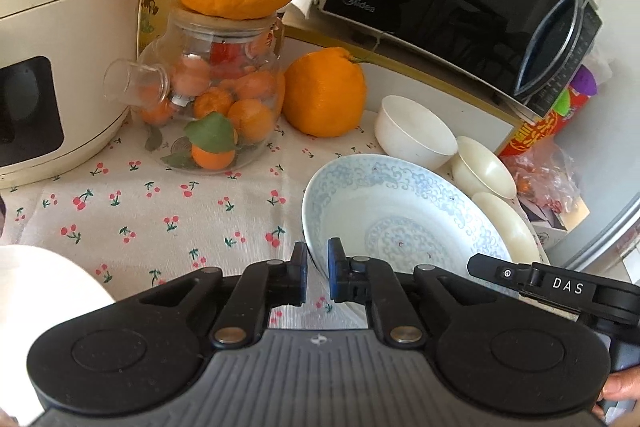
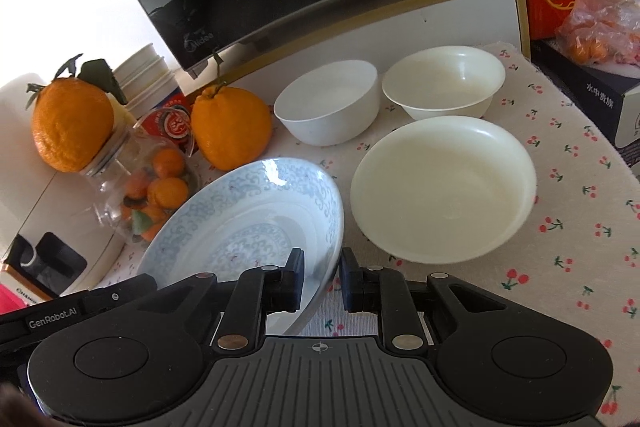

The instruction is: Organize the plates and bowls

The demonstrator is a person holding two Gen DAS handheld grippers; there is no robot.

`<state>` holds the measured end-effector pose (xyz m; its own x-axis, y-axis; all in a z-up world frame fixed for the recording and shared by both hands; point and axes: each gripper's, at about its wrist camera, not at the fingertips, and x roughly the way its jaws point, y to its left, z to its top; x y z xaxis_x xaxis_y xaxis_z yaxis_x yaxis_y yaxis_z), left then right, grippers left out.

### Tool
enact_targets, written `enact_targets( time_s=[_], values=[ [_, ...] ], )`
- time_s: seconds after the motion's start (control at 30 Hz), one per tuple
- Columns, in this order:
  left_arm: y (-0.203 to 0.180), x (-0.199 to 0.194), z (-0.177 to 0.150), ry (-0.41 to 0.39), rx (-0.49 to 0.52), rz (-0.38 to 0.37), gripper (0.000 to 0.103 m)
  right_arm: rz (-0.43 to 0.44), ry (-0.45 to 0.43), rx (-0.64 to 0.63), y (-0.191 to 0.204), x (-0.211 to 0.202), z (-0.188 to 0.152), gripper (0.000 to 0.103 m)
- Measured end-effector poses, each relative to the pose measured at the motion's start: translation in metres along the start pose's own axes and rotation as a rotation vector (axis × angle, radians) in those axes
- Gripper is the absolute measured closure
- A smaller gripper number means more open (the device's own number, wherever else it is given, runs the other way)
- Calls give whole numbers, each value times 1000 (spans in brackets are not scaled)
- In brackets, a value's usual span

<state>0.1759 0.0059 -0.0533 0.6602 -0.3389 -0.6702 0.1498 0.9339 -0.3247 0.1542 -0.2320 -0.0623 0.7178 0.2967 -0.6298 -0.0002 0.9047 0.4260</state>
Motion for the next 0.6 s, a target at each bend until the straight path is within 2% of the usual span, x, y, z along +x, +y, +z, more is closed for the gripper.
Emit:
enact_targets(
  time_s=[0.6],
  values=[
    [6,-9,-32,62,35,16,95,-34,74,-65,7,-15,-34,84]
  ],
)
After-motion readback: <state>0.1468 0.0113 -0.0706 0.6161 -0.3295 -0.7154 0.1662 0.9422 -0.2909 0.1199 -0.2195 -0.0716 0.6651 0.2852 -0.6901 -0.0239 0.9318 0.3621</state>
